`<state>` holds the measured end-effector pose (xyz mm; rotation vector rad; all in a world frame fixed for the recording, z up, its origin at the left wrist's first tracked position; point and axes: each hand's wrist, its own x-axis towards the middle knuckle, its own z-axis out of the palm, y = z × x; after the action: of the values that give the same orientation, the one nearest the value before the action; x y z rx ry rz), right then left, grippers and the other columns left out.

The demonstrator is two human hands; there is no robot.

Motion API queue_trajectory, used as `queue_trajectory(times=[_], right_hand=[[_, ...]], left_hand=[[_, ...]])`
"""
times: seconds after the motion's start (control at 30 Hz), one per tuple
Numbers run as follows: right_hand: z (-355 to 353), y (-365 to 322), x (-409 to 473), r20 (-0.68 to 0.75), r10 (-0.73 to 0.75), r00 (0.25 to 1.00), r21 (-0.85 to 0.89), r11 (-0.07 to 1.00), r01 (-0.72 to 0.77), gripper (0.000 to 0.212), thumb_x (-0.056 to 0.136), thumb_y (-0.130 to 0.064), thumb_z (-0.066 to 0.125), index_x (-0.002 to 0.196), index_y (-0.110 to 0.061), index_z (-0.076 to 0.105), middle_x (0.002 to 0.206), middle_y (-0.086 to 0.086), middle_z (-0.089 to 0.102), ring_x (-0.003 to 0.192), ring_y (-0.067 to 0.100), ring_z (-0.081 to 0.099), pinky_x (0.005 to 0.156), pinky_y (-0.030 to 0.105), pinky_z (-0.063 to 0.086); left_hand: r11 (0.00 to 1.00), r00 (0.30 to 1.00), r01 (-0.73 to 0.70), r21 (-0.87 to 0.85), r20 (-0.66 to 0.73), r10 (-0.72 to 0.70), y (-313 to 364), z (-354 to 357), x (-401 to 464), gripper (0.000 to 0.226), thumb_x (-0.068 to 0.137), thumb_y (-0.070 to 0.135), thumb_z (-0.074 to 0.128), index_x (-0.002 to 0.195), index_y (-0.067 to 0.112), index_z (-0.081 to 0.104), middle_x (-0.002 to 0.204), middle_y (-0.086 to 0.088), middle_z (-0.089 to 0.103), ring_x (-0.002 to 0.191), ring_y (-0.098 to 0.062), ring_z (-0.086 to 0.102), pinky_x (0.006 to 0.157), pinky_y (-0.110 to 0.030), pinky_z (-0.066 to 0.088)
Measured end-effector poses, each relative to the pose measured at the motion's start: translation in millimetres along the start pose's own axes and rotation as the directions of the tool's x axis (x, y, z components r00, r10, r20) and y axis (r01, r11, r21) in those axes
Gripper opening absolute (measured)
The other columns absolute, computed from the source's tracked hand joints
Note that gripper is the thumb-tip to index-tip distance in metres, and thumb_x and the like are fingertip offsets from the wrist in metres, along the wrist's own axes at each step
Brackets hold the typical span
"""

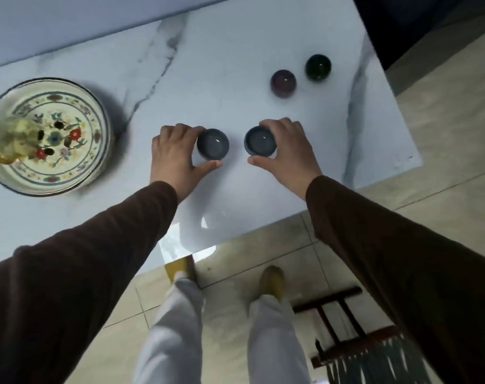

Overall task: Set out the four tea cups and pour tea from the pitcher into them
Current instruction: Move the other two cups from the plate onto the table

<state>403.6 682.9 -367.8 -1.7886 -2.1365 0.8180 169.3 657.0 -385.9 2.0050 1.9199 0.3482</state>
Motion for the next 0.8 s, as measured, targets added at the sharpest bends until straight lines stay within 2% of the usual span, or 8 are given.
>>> queue_trajectory(times=[0.2, 0.4, 0.63, 0.8], right_hand=[[-41, 57, -8, 0.013, 0.015, 1.0, -0.048, 0.999, -0.014, 0.069, 0.074, -0.042, 0.079, 0.132, -0.019, 0.05, 0.127, 0.002, 0.053, 0.118, 0.022, 0.043, 0.092, 0.027, 0.037], [-57, 90, 8, 0.019, 0.052, 0.998, -0.081, 0.995, -0.05, 0.069, 0.075, -0.041, 0.08, 0.132, -0.019, 0.049, 0.128, 0.002, 0.051, 0.12, 0.022, 0.041, 0.095, 0.033, 0.042], [-70, 134, 34, 0.042, 0.046, 0.998, -0.108, 0.993, -0.041, 0.069, 0.075, -0.04, 0.079, 0.132, -0.019, 0.047, 0.128, 0.003, 0.05, 0.119, 0.023, 0.042, 0.095, 0.033, 0.042], [-82, 179, 59, 0.074, 0.011, 0.997, -0.087, 0.996, -0.005, 0.068, 0.073, -0.039, 0.08, 0.13, -0.017, 0.049, 0.126, 0.004, 0.051, 0.117, 0.024, 0.043, 0.095, 0.032, 0.04]], left_hand=[[0.997, 0.996, -0.077, 0.014, 0.047, 0.077, 61, 28, 10, 0.065, 0.07, 0.066, 0.063, 0.121, 0.028, 0.054, 0.113, 0.0, 0.054, 0.11, -0.028, 0.042, 0.093, -0.04, 0.03], [0.995, 0.992, -0.101, 0.0, 0.072, 0.101, 80, 46, 37, 0.065, 0.068, 0.066, 0.064, 0.121, 0.03, 0.055, 0.117, 0.0, 0.051, 0.111, -0.027, 0.041, 0.095, -0.038, 0.027], [0.998, 0.994, -0.068, 0.013, 0.082, 0.067, 108, 74, 63, 0.066, 0.065, 0.067, 0.066, 0.119, 0.029, 0.058, 0.114, -0.001, 0.051, 0.109, -0.028, 0.043, 0.094, -0.04, 0.029], [0.999, 0.997, 0.024, 0.036, 0.068, -0.026, 138, 103, 80, 0.067, 0.065, 0.069, 0.062, 0.118, 0.029, 0.057, 0.114, -0.002, 0.05, 0.109, -0.029, 0.043, 0.095, -0.042, 0.032]])
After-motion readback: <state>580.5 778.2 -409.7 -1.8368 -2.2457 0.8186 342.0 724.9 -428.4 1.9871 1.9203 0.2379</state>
